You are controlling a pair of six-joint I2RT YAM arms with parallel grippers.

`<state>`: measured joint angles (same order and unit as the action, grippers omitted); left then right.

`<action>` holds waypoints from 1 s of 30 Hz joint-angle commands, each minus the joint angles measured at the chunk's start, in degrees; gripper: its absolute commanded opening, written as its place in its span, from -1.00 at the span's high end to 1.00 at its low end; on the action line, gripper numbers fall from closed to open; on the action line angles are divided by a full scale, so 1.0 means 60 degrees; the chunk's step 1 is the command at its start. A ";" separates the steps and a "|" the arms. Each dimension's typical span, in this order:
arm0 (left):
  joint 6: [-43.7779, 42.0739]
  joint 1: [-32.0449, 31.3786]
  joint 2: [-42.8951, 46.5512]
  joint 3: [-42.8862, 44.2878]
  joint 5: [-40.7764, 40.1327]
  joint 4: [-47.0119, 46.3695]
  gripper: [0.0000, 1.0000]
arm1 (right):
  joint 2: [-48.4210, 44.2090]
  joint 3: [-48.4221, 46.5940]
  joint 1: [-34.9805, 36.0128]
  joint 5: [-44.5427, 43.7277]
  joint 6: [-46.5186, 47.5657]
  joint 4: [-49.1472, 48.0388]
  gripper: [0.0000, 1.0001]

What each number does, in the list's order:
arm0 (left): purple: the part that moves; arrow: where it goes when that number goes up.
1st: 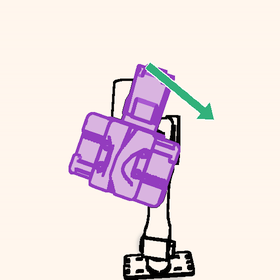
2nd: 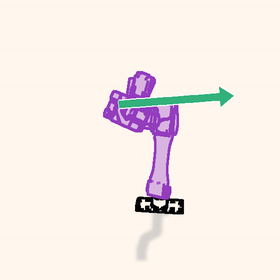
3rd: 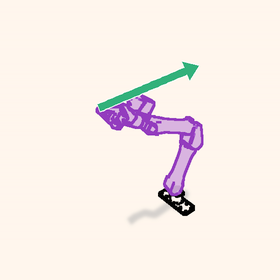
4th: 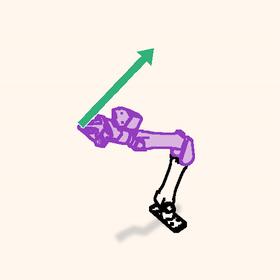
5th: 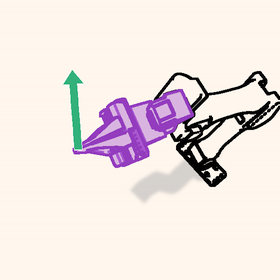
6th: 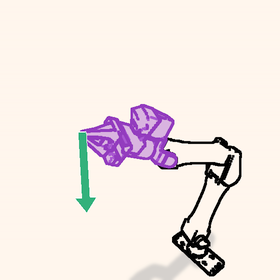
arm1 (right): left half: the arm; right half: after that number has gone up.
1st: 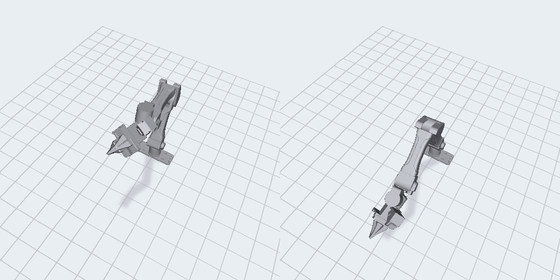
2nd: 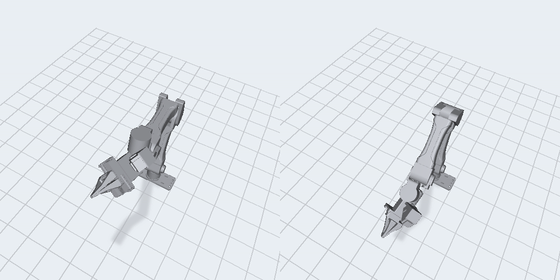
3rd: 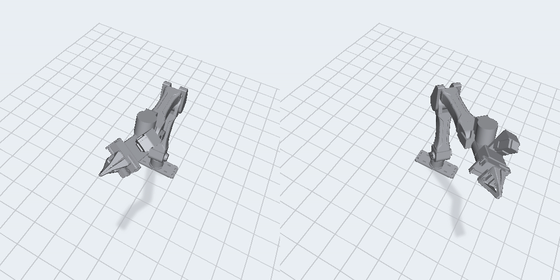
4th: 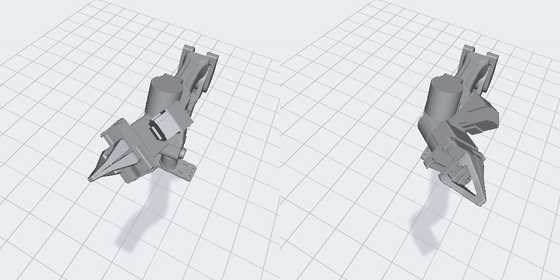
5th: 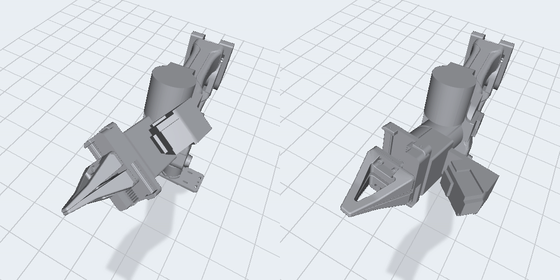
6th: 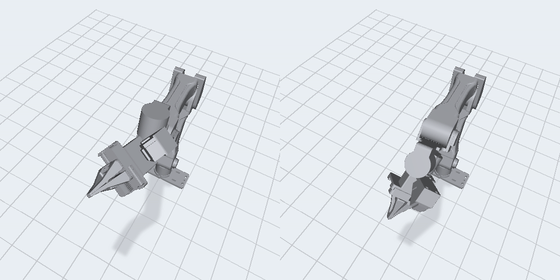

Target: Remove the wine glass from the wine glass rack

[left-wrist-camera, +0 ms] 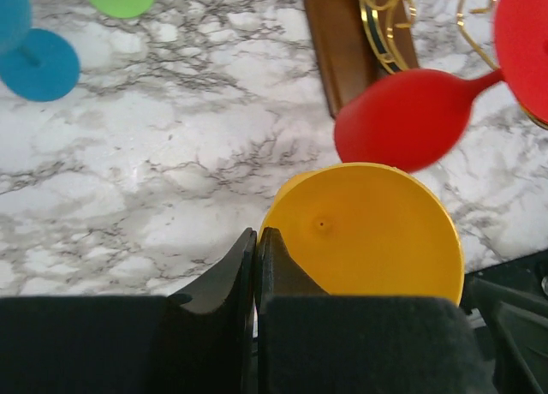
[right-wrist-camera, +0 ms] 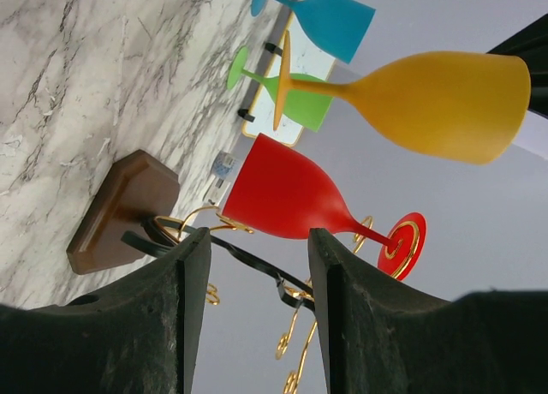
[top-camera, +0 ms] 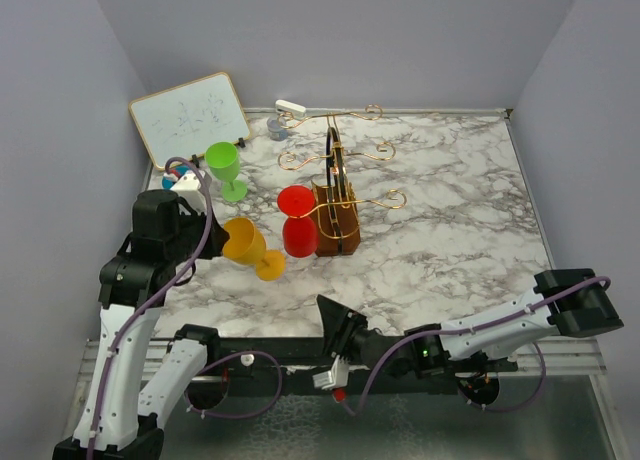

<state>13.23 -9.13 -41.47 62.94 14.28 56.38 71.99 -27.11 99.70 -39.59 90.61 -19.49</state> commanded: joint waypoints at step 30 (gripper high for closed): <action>0.1015 0.1443 -0.5726 0.0762 -0.3796 -0.4416 0.70 | 0.0649 -0.2705 0.0060 -0.0480 -0.6642 0.3703 0.06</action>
<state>18.31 -1.21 -74.56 65.25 -11.86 33.21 76.66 -43.03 99.70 -41.65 53.41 3.29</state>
